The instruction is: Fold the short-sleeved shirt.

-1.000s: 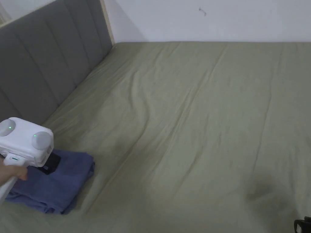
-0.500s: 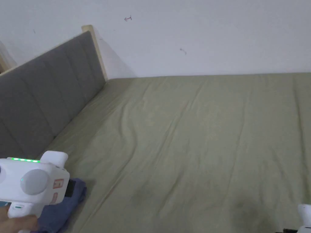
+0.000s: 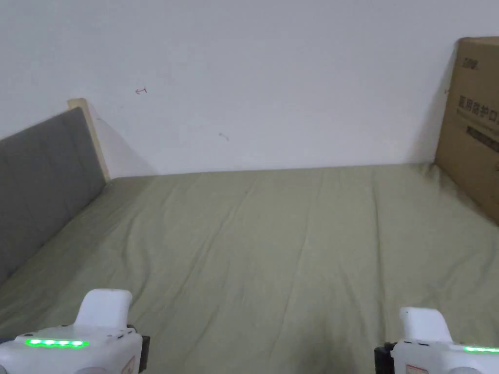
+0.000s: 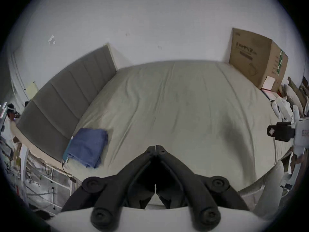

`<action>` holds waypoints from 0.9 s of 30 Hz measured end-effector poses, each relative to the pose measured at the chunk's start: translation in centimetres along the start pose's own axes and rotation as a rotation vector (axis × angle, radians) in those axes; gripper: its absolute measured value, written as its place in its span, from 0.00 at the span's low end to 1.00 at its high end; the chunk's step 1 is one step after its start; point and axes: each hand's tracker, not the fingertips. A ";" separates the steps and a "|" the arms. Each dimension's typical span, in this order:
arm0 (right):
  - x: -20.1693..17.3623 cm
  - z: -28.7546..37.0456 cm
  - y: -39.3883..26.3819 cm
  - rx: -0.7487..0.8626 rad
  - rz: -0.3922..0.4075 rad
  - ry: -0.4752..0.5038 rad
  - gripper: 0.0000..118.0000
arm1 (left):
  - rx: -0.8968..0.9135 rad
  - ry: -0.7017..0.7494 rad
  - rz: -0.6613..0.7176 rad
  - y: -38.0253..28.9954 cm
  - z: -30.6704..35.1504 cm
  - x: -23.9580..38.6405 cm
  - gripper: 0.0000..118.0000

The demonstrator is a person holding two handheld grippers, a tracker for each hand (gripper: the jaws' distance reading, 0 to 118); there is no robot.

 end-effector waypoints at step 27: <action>-5.1 12.7 9.1 0.701 0.156 -0.282 0.01 | 0.552 0.053 0.118 8.9 8.4 11.2 0.00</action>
